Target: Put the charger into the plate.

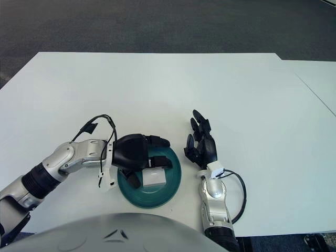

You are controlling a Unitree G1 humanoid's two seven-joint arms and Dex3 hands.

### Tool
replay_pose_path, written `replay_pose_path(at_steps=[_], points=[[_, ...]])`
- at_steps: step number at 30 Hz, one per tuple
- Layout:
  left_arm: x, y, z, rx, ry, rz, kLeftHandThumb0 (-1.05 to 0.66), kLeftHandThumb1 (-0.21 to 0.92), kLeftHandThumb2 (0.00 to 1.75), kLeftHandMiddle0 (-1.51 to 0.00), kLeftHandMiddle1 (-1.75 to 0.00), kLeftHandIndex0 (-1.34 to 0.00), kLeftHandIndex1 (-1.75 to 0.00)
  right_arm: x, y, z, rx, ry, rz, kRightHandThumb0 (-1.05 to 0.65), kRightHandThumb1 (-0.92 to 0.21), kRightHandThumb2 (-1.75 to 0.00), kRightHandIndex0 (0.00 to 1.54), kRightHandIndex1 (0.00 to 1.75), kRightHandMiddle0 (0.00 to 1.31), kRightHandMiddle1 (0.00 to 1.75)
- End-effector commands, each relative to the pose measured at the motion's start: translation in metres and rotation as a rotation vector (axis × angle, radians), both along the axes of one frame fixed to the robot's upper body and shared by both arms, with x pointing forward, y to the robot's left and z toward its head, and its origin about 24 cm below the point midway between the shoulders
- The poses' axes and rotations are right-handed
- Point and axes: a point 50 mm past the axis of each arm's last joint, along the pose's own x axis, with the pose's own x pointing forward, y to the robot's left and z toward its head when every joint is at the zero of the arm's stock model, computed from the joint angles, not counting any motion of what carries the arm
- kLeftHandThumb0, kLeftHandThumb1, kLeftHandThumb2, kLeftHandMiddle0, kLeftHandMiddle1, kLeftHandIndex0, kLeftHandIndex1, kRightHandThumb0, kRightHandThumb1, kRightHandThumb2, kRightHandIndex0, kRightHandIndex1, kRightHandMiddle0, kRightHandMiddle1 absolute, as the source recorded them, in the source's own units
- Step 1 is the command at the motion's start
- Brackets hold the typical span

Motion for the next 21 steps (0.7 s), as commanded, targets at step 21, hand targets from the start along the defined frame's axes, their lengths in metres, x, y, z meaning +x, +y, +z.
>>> replay_pose_path(at_steps=[21], points=[[0.025, 0.024, 0.069, -0.358, 0.011, 0.245, -1.05, 0.92, 0.84, -0.12, -0.01, 0.0, -0.32, -0.033, -0.004, -0.039, -0.034, 0.23, -0.01, -0.75, -0.92, -0.93, 0.17, 0.0, 0.0, 0.33]])
